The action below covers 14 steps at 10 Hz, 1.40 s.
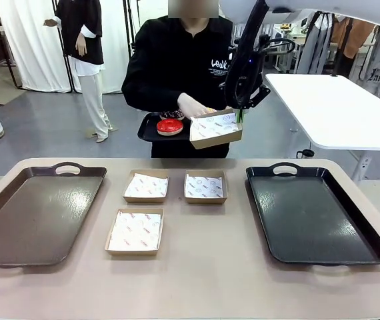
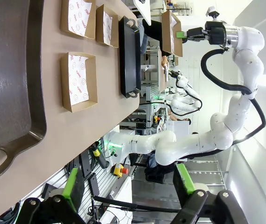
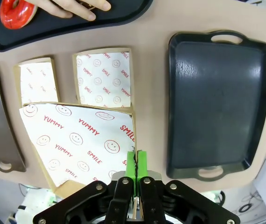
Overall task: Individually package the donuts and arrange them on the tray.
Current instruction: Place the picked Paper togo box on the Handle tray while simultaneously picking up another Paper togo box from the table with the other hand.
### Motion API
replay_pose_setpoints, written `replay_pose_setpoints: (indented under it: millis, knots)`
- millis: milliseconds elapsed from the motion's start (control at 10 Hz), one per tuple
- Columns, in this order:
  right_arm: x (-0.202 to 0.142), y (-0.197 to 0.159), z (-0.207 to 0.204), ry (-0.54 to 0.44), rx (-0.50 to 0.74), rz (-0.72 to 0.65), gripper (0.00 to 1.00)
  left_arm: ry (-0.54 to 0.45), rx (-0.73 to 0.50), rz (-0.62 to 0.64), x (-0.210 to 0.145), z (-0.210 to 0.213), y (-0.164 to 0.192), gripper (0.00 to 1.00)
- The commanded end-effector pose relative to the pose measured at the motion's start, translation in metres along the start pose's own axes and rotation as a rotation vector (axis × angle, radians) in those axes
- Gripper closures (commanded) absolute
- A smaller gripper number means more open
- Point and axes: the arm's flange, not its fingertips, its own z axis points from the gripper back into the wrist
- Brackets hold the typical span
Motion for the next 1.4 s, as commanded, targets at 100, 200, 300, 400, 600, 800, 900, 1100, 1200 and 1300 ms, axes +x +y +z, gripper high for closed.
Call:
replay_pose_setpoints:
  millis: [100,200,300,400,600,800,900,1100,1200,1300]
  knots:
    - [-0.0034,-0.0014,-0.0006,0.006,0.001,-0.018,1.0,-0.005,-0.018,0.007,-0.0001,0.0011,-0.002,0.0]
    - [-0.0034,-0.0014,-0.0006,0.006,0.001,-0.018,1.0,-0.005,-0.018,0.007,-0.0001,0.0011,-0.002,0.0]
    - [-0.0034,-0.0014,-0.0006,0.006,0.001,-0.018,1.0,-0.005,-0.018,0.007,-0.0001,0.0011,-0.002,0.0]
    - [-0.0034,-0.0014,-0.0006,0.006,0.001,-0.018,1.0,-0.005,-0.018,0.007,-0.0001,0.0011,-0.002,0.0]
    - [-0.0034,-0.0014,-0.0006,0.006,0.001,-0.018,1.0,-0.005,-0.018,0.007,-0.0001,0.0011,-0.002,0.0]
    - [-0.0034,-0.0014,-0.0006,0.006,0.001,-0.018,1.0,-0.005,-0.018,0.007,-0.0001,0.0011,-0.002,0.0]
    - [-0.0034,-0.0014,-0.0006,0.006,0.001,-0.018,1.0,-0.005,-0.018,0.007,-0.0001,0.0011,-0.002,0.0]
    - [-0.0034,-0.0014,-0.0006,0.006,0.001,-0.018,1.0,-0.005,-0.018,0.007,-0.0001,0.0011,-0.002,0.0]
    - [-0.0034,-0.0014,-0.0006,0.006,0.001,-0.018,1.0,-0.005,-0.018,0.007,-0.0001,0.0011,-0.002,0.0]
    - [-0.0034,-0.0014,-0.0006,0.006,0.001,-0.018,1.0,-0.005,-0.018,0.007,-0.0001,0.0011,-0.002,0.0]
